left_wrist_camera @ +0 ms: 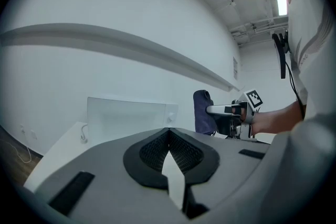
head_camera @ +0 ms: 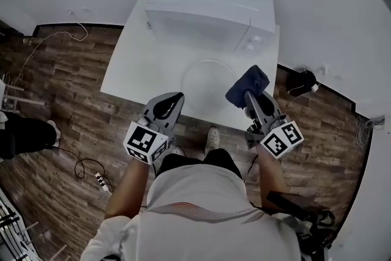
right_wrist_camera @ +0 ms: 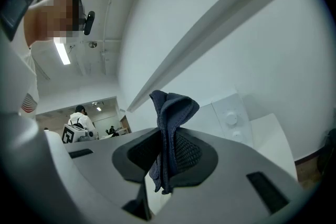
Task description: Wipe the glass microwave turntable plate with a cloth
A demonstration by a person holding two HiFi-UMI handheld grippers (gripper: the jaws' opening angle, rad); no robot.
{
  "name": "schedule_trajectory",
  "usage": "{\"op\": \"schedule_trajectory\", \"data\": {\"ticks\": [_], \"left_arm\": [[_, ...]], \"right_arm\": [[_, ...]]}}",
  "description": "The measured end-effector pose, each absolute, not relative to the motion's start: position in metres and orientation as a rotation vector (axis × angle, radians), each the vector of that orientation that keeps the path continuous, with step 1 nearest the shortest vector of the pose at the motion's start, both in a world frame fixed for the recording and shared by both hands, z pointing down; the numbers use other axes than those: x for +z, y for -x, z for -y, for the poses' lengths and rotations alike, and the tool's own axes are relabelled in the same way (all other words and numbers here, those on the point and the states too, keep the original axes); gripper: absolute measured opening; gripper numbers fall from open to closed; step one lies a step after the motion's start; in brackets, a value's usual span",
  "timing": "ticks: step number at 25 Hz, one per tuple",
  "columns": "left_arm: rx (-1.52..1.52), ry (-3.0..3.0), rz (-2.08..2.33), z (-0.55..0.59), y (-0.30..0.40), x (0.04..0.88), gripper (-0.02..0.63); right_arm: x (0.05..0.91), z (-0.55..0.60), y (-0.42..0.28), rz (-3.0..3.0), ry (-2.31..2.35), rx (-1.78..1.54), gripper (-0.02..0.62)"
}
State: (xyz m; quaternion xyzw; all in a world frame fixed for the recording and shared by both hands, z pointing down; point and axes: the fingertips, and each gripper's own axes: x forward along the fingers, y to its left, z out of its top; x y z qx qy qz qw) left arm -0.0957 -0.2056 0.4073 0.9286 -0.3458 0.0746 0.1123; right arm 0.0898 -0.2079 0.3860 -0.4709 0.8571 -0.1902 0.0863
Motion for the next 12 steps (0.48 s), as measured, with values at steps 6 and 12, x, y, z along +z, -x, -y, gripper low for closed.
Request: {"op": "schedule_trajectory", "data": {"ticks": [6, 12], "left_arm": [[0.117, -2.779, 1.02, 0.185, 0.141, 0.379, 0.011], [0.048, -2.837, 0.972, 0.16, 0.164, 0.357, 0.011]], "right_arm": [[0.357, 0.179, -0.048, -2.574, 1.451, -0.434, 0.061], [0.336, 0.144, -0.02, -2.574, 1.508, -0.338, 0.061]]}}
